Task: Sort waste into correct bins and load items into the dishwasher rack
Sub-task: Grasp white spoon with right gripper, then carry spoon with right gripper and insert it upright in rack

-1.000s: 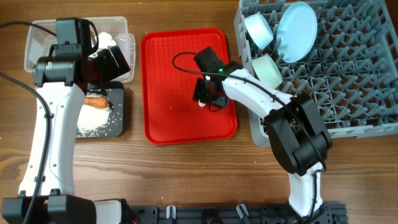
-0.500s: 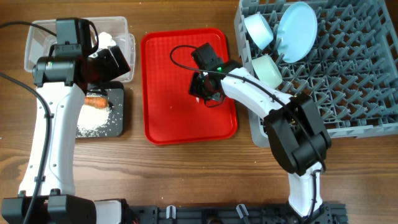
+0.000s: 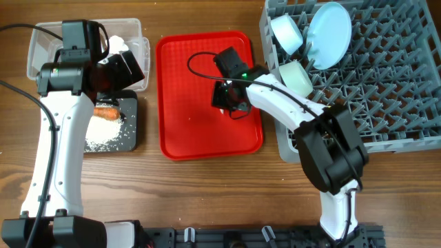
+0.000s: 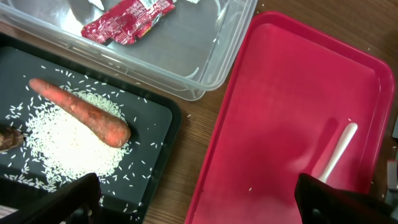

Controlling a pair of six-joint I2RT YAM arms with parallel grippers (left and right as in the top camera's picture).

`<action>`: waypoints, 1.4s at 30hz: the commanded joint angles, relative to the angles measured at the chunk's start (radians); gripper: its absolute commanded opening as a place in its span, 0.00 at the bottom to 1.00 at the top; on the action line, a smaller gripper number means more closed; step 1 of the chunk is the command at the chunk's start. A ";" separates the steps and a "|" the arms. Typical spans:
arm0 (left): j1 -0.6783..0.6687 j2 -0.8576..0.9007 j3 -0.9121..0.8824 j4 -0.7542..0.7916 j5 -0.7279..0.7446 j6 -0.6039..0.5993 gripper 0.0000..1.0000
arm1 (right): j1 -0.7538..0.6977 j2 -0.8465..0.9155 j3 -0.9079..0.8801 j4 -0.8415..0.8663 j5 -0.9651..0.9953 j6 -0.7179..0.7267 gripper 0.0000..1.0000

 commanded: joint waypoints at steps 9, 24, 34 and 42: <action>0.006 0.000 0.010 0.002 -0.010 -0.012 1.00 | -0.043 -0.560 -0.003 -0.189 0.016 -0.571 0.04; 0.006 0.000 0.010 0.002 -0.010 -0.012 1.00 | -0.450 -0.750 -0.061 -0.621 0.327 -0.853 0.04; 0.006 0.000 0.010 0.002 -0.010 -0.012 1.00 | -0.623 -0.634 -0.061 -0.615 0.323 -1.022 0.04; 0.006 0.000 0.010 0.002 -0.010 -0.012 1.00 | -0.671 -0.467 -0.061 -0.596 0.322 -1.014 0.40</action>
